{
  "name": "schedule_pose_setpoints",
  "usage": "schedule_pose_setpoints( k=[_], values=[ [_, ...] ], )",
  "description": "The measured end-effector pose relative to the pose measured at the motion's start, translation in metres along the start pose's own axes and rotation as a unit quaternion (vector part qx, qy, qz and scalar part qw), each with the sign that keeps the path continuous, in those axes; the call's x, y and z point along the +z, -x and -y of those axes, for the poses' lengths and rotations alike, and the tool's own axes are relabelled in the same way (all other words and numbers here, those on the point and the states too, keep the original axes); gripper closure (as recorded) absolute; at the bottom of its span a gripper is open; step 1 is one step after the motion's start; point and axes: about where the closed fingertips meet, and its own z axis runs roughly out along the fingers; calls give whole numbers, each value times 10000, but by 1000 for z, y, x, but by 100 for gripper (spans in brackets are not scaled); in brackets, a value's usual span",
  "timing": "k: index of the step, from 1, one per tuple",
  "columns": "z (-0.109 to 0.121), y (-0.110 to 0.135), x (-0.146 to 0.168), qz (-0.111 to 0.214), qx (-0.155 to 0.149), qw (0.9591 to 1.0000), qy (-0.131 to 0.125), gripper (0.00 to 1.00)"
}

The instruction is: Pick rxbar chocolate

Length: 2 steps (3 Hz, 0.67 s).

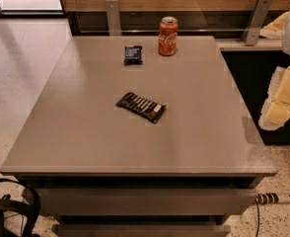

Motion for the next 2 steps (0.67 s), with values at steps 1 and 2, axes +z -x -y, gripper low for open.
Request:
schedule_pose_setpoints(
  k=[1,2],
  values=[
    [0,0,0,0,0,10000,-1,0],
    [1,5,2,121,76,9999,-38,0]
  ],
)
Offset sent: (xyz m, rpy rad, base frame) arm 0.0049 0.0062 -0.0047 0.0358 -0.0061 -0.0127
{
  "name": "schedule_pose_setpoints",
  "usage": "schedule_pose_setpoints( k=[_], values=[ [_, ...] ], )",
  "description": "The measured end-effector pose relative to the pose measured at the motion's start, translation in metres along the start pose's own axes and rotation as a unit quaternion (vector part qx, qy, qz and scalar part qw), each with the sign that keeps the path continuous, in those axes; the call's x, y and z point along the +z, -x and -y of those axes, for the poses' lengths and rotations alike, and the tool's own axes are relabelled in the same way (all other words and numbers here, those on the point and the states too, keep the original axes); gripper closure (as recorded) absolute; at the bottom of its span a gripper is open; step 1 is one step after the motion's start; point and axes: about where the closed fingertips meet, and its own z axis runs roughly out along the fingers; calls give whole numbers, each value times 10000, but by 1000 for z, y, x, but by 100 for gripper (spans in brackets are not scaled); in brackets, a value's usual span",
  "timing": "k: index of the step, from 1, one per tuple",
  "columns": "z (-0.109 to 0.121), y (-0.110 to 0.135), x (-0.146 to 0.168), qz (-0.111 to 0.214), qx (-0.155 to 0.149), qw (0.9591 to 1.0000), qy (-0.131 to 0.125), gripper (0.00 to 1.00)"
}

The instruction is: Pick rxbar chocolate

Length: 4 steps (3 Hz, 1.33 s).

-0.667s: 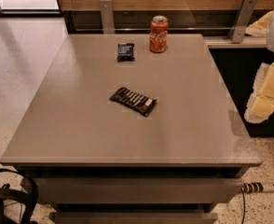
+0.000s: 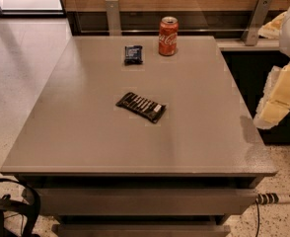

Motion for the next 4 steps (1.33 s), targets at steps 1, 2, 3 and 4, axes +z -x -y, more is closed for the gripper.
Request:
schedule_pose_setpoints(
  k=[1,2,3,4],
  values=[
    [2,14,11,443,308,9985,-27,0],
    [6,39,42,1018,715,9922,120,0],
    [9,70,82,1948,1170,9736,233,0],
    [12,87,101,2492,1356,9586,247,0]
  ],
)
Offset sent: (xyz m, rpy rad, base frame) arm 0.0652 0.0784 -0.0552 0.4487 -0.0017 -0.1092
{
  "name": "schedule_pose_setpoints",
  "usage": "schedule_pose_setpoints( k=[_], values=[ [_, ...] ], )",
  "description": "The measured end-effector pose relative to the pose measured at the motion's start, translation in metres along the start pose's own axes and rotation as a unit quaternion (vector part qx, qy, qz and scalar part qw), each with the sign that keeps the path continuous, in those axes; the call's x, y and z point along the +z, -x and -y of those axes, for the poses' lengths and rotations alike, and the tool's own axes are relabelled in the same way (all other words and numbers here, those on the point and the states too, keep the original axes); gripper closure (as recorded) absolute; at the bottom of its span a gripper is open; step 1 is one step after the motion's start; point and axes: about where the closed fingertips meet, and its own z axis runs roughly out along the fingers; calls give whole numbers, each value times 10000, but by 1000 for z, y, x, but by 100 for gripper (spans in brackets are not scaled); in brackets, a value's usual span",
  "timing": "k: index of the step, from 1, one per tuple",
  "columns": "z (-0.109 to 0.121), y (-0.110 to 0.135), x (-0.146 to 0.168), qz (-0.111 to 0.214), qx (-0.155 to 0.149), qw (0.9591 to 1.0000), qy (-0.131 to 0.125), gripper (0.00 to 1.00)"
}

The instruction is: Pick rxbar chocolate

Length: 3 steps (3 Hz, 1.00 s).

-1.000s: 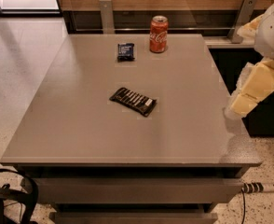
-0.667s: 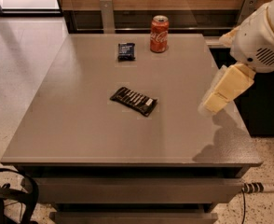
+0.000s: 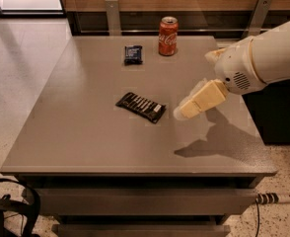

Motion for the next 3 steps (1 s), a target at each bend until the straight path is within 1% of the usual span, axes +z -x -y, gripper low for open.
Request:
schedule_pose_setpoints(
  k=[1,2,3],
  values=[
    [-6,15,44,665,147,9976,-97,0],
    [-6,15,44,664,145,9976,-92,0],
    [-7,12,62,771,206,9968,-11,0]
  ],
)
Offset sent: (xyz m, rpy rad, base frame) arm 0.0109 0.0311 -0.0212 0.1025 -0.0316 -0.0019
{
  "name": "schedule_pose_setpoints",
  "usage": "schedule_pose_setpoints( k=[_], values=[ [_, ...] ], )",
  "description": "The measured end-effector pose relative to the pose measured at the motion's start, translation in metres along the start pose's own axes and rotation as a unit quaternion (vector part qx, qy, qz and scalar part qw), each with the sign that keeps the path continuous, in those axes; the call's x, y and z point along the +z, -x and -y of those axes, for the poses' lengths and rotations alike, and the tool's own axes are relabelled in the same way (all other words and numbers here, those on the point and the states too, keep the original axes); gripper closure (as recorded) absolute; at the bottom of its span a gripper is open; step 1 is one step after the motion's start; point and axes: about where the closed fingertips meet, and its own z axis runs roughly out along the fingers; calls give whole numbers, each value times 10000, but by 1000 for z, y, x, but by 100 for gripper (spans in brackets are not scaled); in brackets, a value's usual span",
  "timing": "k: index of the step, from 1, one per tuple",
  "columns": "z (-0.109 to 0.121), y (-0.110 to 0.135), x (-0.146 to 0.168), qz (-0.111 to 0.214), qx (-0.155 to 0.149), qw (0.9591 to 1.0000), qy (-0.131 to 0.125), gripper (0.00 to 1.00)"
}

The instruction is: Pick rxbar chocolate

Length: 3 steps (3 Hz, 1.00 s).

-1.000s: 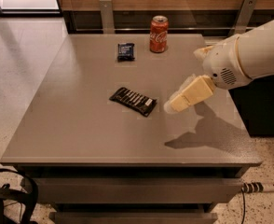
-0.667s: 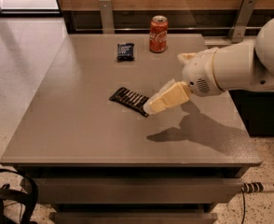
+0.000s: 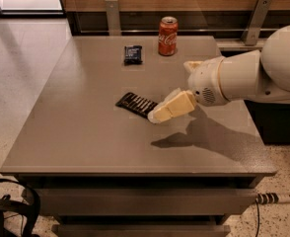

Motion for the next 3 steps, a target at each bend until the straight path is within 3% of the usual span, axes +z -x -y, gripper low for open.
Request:
schedule_pose_setpoints(
  k=[3],
  values=[
    [-3,-21,75,442,240,9984,-250,0]
  ],
)
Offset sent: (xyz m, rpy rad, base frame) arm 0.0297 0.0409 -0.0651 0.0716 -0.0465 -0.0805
